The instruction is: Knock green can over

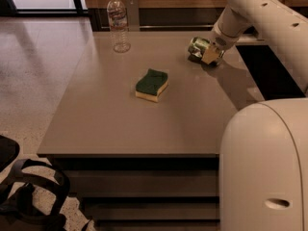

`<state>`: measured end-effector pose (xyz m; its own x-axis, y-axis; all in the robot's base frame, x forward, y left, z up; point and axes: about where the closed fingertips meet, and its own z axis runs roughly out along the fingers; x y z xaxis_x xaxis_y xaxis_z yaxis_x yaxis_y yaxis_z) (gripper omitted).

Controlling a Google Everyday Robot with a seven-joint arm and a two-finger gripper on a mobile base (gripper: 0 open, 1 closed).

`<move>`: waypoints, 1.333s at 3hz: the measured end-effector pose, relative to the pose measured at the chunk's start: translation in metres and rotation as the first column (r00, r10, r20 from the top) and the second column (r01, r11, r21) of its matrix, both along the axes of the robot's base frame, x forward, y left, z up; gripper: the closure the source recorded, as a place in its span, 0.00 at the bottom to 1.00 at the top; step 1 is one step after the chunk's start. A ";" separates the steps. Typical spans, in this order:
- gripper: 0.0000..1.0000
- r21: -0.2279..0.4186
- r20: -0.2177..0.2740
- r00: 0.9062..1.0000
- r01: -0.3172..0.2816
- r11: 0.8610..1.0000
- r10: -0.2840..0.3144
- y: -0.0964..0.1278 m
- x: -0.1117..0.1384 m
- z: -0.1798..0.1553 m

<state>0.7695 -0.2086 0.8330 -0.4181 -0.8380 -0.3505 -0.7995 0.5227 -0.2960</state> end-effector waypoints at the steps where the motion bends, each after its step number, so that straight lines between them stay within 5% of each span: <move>1: 0.63 0.000 -0.005 1.000 -0.002 1.000 0.002 0.001 0.000 -0.003; 3: 0.16 0.000 -0.012 1.000 -0.004 1.000 0.004 0.003 0.001 -0.007; 4: 0.00 0.000 -0.012 1.000 -0.004 1.000 0.004 0.003 0.001 -0.003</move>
Offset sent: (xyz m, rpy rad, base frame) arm 0.0004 0.0013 -0.0030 -0.0001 0.0044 0.0018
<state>0.7704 -0.2056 0.8300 -0.4187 -0.8399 -0.3452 -0.8051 0.5192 -0.2868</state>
